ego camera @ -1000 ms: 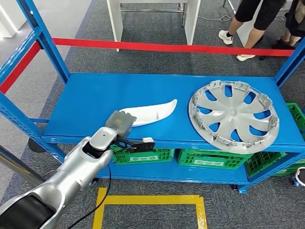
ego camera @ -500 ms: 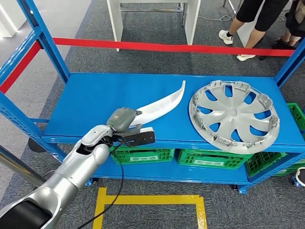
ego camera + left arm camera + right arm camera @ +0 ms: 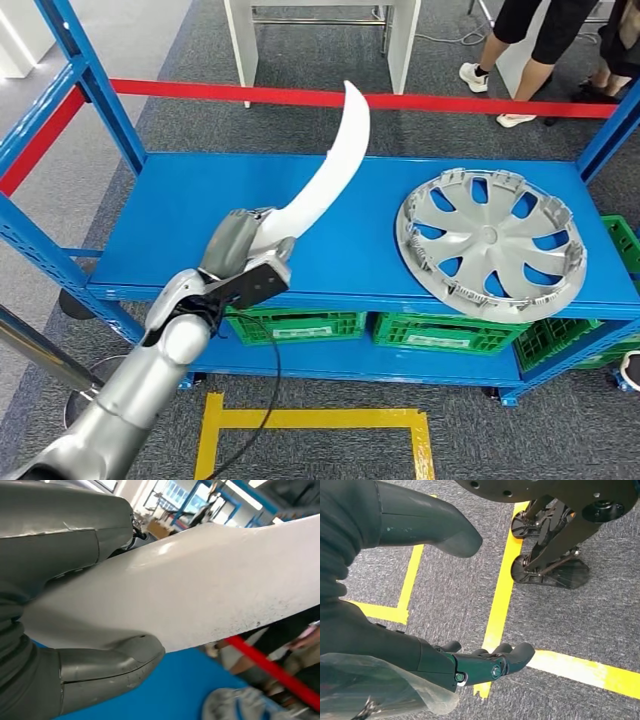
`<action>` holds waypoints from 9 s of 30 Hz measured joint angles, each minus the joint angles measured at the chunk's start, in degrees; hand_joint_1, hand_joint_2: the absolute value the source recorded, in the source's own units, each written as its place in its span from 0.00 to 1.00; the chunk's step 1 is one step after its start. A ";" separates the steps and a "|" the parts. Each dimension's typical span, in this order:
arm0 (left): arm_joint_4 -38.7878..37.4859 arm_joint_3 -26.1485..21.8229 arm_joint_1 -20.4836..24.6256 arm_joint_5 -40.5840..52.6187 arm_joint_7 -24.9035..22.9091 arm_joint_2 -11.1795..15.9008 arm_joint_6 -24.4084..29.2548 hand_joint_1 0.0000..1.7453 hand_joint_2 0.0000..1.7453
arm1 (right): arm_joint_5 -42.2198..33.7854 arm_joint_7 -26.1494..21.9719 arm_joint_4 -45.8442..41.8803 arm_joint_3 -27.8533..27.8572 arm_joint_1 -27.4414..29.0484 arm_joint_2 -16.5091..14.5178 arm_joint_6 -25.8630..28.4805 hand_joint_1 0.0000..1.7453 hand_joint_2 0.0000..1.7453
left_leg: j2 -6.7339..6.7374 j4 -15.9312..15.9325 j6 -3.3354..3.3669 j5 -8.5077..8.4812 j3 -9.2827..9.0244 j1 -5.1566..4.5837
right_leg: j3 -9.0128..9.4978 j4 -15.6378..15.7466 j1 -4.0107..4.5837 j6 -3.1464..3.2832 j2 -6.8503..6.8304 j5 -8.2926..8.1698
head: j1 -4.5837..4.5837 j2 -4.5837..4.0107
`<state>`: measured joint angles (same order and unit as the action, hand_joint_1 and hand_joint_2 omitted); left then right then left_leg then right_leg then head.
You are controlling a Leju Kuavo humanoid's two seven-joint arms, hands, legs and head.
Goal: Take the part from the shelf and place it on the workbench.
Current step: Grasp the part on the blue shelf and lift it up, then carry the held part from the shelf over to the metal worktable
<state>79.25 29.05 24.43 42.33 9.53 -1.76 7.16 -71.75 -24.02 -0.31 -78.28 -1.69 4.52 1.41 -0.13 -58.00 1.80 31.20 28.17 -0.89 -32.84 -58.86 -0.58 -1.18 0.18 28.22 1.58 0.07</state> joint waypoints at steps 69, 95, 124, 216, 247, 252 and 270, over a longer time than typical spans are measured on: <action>22.32 -2.34 -10.20 -6.34 7.67 3.51 10.08 1.00 1.00 | -2.83 0.94 0.02 4.47 0.83 -1.07 -2.13 0.00 1.00 | 0.00 -0.01 0.00 0.00 0.02 0.00 | -0.01 0.00 0.00 0.00 -0.01 -0.01 | 0.00 0.00; 22.65 -2.39 -10.31 -6.34 7.75 3.68 10.15 1.00 1.00 | -2.81 0.92 0.02 4.47 0.81 -1.44 -2.17 0.00 1.00 | 0.52 1.49 2.14 -2.35 0.63 0.19 | -4.40 -8.53 -0.30 -1.64 -0.05 4.92 | -0.28 0.00; 22.84 -2.63 -10.63 -6.34 7.98 3.74 10.26 1.00 1.00 | -2.76 0.87 0.03 4.46 0.72 -1.56 -2.18 0.00 1.00 | 0.34 1.20 1.33 -1.53 0.05 0.20 | -5.88 -2.94 -0.47 -1.46 -0.11 -0.69 | -0.04 0.00; 23.28 -2.80 -10.75 -6.35 8.01 3.81 10.32 1.00 1.00 | -2.73 0.85 0.13 4.42 0.11 -2.00 -2.17 0.00 1.00 | 1.59 2.40 1.35 -4.84 2.51 -0.32 | -1.98 -1.82 -0.05 -0.81 -3.45 2.06 | 0.14 0.01; 23.42 -2.85 -10.64 -6.36 8.01 3.71 10.33 1.00 1.00 | -2.72 0.86 0.24 4.42 -0.12 -1.99 -2.18 0.00 1.00 | 1.51 2.29 0.43 -1.94 -0.55 0.62 | -4.79 -2.78 -1.38 -2.25 -3.57 -0.25 | 0.55 0.00; 23.41 -2.85 -10.80 -6.35 8.00 3.65 10.31 1.00 1.00 | -2.74 0.87 0.26 4.40 0.37 -1.97 -2.14 0.00 1.00 | -2.04 1.90 1.27 -4.73 2.99 -0.31 | -6.70 -14.27 -0.15 -1.17 -0.15 4.33 | 0.30 0.00; 23.41 -2.82 -10.95 -6.36 8.00 3.83 10.33 1.00 1.00 | -2.74 0.86 0.42 4.43 0.61 -1.93 -2.14 0.00 1.00 | 2.13 -5.89 -3.56 -3.37 6.08 1.69 | 3.46 2.50 -0.76 0.02 -5.05 0.90 | 1.08 0.00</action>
<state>102.66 26.23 13.48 35.98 17.53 2.07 17.49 -74.49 -23.16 0.11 -73.85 -1.08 2.60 -0.73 2.00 -63.89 -1.76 27.82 34.25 0.79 -29.38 -56.36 -1.34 -1.16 -4.87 29.12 2.65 0.07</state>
